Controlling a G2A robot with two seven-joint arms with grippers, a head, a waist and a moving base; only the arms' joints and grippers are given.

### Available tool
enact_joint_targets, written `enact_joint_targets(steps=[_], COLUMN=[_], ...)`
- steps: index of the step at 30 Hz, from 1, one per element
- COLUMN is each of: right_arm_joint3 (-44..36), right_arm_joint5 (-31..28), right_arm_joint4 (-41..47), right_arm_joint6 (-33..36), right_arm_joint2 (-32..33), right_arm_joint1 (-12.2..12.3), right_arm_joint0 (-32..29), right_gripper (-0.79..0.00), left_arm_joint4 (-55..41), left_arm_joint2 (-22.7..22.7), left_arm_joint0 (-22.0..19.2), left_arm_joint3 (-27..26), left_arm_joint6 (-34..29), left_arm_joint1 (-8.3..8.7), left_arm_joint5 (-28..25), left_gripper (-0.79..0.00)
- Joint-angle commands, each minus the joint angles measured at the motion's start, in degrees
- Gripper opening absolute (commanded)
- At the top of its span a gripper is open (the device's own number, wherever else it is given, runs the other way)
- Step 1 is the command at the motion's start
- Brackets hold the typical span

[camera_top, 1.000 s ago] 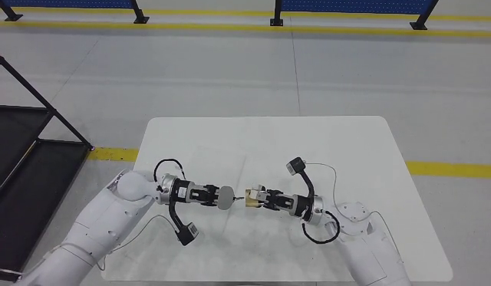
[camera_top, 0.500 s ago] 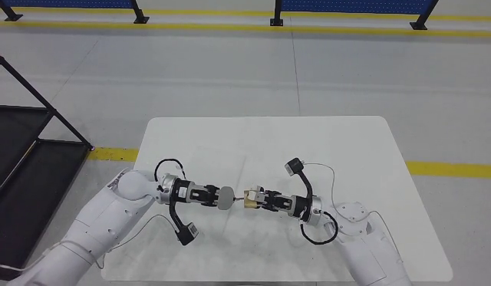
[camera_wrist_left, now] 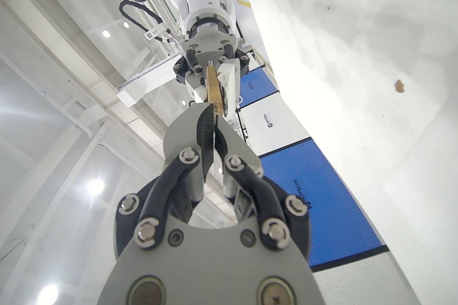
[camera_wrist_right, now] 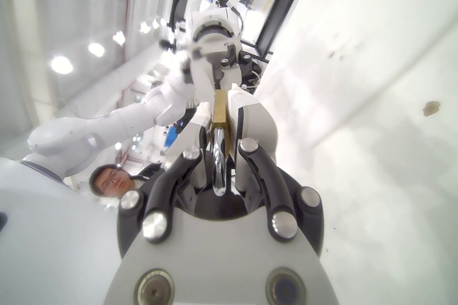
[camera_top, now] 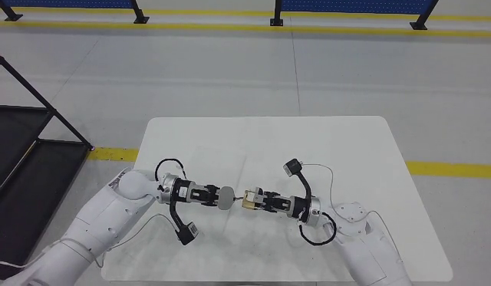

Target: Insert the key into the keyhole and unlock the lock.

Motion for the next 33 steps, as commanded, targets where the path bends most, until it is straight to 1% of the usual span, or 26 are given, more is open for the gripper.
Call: enact_joint_targets(steps=[1,14,24,33], right_arm_joint3=[0.0,-0.1,-0.3,-0.5], right_arm_joint5=[-0.1,-0.3,-0.4,-0.5], right_arm_joint4=[0.0,0.4,0.2,-0.3], right_arm_joint6=[-0.1,-0.4,2.3,3.2], right_arm_joint2=[-0.1,-0.5,-1.0,-1.6], right_arm_joint1=[0.1,0.6,1.2,1.7], right_arm_joint0=[0.1,0.3,1.0,1.3], right_gripper=[-0.785,-0.785,-0.785,-0.785], left_arm_joint4=[0.0,0.1,0.3,0.0], left_arm_joint2=[0.4,2.3,3.4,4.3], left_arm_joint0=[-0.2,-1.1,-1.8,-2.3], left_arm_joint3=[0.0,-0.3,-0.3,-0.2], left_arm_joint6=[0.0,0.0,-0.2,-0.4], left_arm_joint1=[0.04,0.64,1.18,1.56], left_arm_joint5=[0.0,0.0,0.2,0.4], left_gripper=[-0.785,-0.785,-0.785,-0.785])
